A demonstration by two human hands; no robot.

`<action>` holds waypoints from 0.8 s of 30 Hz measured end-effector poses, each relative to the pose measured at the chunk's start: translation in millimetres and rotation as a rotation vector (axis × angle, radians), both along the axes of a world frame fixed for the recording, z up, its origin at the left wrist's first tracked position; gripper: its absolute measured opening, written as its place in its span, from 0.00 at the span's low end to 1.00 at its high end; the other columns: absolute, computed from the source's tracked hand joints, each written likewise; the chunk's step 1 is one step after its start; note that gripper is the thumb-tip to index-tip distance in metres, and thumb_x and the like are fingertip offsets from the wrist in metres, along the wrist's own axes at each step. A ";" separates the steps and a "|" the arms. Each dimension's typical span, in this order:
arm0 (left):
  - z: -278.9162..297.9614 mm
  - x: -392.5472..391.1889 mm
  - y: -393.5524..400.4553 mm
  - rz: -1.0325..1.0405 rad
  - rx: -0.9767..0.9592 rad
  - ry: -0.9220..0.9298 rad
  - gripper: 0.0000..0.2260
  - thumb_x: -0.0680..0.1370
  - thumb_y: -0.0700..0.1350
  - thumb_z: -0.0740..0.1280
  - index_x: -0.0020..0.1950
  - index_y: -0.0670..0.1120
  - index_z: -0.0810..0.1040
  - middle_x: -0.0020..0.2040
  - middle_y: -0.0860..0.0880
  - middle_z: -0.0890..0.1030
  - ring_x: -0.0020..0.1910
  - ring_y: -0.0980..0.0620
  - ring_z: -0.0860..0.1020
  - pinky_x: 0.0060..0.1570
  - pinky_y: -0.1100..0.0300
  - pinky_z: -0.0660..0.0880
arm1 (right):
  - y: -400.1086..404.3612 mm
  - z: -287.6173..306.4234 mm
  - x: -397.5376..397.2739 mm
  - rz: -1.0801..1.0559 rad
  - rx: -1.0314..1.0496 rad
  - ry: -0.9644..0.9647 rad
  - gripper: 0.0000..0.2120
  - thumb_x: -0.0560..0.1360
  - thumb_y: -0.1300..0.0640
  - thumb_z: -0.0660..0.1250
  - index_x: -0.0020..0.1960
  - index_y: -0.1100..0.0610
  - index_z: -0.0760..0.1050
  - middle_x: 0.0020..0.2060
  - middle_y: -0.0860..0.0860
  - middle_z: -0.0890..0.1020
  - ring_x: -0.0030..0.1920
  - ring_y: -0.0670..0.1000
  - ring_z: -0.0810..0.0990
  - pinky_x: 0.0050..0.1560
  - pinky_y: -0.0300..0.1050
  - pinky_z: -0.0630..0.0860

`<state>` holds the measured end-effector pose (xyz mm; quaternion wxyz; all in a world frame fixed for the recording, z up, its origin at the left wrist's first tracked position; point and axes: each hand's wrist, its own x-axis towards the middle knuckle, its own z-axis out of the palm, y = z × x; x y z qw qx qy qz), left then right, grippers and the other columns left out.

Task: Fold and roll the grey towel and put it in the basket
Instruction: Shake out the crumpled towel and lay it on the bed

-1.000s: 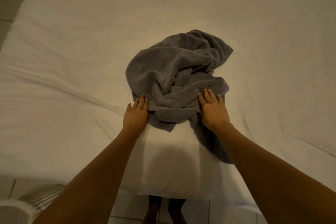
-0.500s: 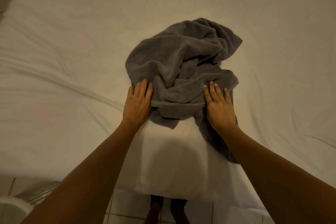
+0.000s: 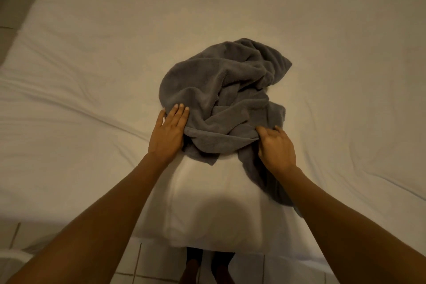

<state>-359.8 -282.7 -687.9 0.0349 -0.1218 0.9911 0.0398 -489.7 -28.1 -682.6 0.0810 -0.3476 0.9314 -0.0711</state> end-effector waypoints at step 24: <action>140.2 -29.2 38.1 -0.038 -0.138 -0.001 0.23 0.73 0.46 0.71 0.66 0.40 0.73 0.61 0.42 0.79 0.63 0.44 0.76 0.72 0.46 0.35 | 54.4 160.6 -18.0 -0.271 -0.202 0.265 0.13 0.73 0.60 0.69 0.57 0.63 0.76 0.52 0.62 0.81 0.53 0.64 0.80 0.64 0.62 0.70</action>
